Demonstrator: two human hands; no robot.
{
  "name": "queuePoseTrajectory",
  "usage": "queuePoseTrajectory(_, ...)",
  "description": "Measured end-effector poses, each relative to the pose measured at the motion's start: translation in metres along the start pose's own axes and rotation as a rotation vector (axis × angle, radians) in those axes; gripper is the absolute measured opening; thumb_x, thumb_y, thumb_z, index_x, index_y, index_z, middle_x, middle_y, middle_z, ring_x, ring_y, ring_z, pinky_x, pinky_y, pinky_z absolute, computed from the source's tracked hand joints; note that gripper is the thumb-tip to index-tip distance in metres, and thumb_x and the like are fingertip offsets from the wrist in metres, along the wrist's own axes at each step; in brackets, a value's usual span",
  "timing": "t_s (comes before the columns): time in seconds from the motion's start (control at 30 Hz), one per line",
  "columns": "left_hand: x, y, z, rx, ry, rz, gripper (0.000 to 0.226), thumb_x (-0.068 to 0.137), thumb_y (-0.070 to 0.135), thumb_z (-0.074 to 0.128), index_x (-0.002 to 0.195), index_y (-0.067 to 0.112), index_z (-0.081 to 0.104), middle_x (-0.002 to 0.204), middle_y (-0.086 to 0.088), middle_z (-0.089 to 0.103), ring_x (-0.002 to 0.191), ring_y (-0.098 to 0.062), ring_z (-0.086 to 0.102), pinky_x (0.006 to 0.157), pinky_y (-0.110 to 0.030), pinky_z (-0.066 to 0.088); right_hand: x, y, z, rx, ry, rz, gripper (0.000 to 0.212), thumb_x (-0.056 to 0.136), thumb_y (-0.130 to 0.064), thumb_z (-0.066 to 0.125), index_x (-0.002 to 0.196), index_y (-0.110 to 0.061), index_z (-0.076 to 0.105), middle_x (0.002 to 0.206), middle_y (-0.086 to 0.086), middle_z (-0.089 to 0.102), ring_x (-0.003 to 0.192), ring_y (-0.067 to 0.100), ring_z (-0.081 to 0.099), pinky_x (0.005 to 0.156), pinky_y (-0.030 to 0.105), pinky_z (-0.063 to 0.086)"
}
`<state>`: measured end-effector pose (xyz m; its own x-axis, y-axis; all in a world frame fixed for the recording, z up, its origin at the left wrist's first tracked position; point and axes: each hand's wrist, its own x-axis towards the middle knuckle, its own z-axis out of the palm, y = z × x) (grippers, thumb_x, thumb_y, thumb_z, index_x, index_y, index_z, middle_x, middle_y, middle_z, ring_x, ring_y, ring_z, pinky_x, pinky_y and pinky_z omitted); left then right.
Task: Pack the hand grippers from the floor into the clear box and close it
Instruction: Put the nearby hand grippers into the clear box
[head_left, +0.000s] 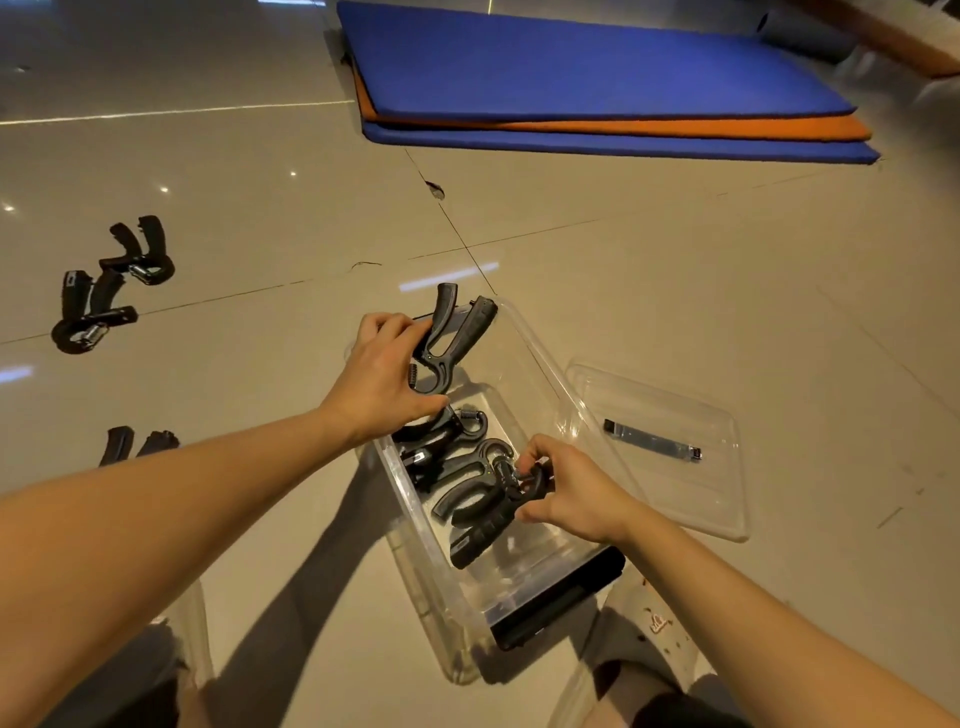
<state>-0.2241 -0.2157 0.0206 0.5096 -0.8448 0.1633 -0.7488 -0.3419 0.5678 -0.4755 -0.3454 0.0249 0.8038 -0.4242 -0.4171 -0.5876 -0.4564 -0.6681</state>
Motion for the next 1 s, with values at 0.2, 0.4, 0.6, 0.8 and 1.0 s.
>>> queuePoseTrajectory(0.2, -0.001, 0.000, 0.008, 0.012, 0.031, -0.007, 0.097, 0.071, 0.050, 0.082, 0.152, 0.019, 0.038, 0.135, 0.000, 0.050, 0.133, -0.022, 0.029, 0.109, -0.040, 0.036, 0.006, -0.006, 0.003, -0.116, -0.107, 0.008, 0.060, 0.073, -0.011, 0.084, 0.123, -0.021, 0.053, 0.115, 0.000, 0.060, 0.101, 0.019, 0.062, 0.091, 0.039, 0.054)
queuePoseTrajectory(0.4, -0.001, -0.001, 0.010, 0.024, 0.050, -0.016, 0.097, 0.070, 0.051, 0.083, 0.151, 0.018, 0.040, 0.135, 0.000, 0.050, 0.134, -0.022, 0.029, 0.109, -0.038, 0.033, 0.019, 0.001, 0.010, -0.368, -0.263, 0.052, 0.080, 0.078, -0.017, 0.083, 0.146, -0.009, 0.042, 0.136, 0.007, 0.042, 0.120, 0.027, 0.052, 0.100, 0.029, 0.045)
queuePoseTrajectory(0.6, -0.002, 0.001, 0.008, 0.002, 0.047, -0.016, 0.097, 0.070, 0.050, 0.083, 0.151, 0.018, 0.040, 0.134, 0.000, 0.050, 0.134, -0.022, 0.029, 0.110, -0.038, 0.035, 0.029, 0.007, 0.006, -0.531, -0.407, 0.155, 0.101, 0.074, -0.012, 0.086, 0.156, -0.011, 0.028, 0.146, 0.011, 0.031, 0.129, 0.036, 0.049, 0.106, 0.035, 0.046)
queuePoseTrajectory(0.8, -0.002, -0.001, 0.010, 0.009, 0.059, -0.013, 0.098, 0.070, 0.052, 0.082, 0.151, 0.018, 0.040, 0.134, 0.000, 0.051, 0.134, -0.022, 0.029, 0.108, -0.038, 0.035, 0.037, 0.009, 0.008, -0.567, -0.401, 0.195, 0.110, 0.071, -0.005, 0.087, 0.157, -0.016, 0.019, 0.153, 0.013, 0.027, 0.131, 0.039, 0.048, 0.103, 0.043, 0.050)
queuePoseTrajectory(1.0, -0.001, -0.004, 0.012, 0.016, 0.072, -0.003, 0.097, 0.070, 0.052, 0.083, 0.150, 0.019, 0.042, 0.133, 0.000, 0.052, 0.133, -0.023, 0.030, 0.105, -0.036, 0.033, 0.048, 0.013, 0.015, -0.577, -0.402, 0.198, 0.107, 0.071, -0.017, 0.090, 0.156, -0.016, 0.024, 0.151, 0.016, 0.032, 0.130, 0.040, 0.049, 0.105, 0.044, 0.048)
